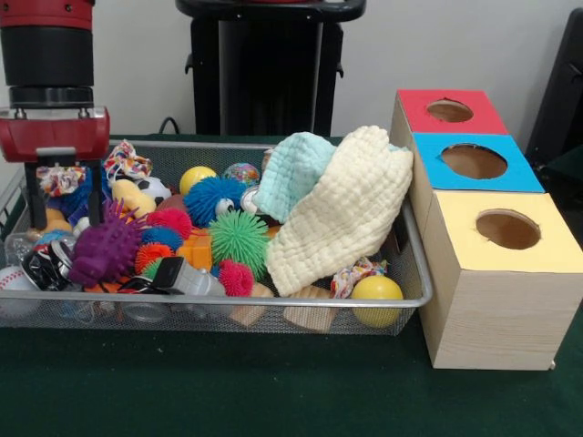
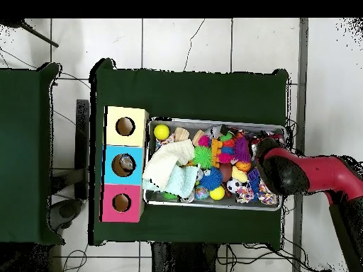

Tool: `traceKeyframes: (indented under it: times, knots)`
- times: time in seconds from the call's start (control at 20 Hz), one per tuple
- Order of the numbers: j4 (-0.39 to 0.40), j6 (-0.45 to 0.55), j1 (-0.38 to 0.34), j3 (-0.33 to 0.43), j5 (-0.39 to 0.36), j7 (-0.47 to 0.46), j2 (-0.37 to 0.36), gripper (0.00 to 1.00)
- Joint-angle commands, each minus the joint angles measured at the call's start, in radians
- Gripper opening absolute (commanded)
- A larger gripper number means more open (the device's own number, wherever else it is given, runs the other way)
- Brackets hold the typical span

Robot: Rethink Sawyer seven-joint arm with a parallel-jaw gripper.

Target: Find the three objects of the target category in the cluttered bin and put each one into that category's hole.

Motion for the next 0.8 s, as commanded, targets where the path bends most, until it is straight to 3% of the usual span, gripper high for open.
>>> traceKeyframes:
  times: [0.05, 0.55, 0.8]
  knots:
    - [-0.024, 0.074, 0.030, -0.065, -0.099, -0.242, 0.045, 1.00]
    - [-0.039, 0.104, -0.057, -0.014, -0.068, -0.359, 0.090, 1.00]
    - [-0.034, 0.153, -0.074, -0.008, -0.045, -0.387, 0.069, 1.00]
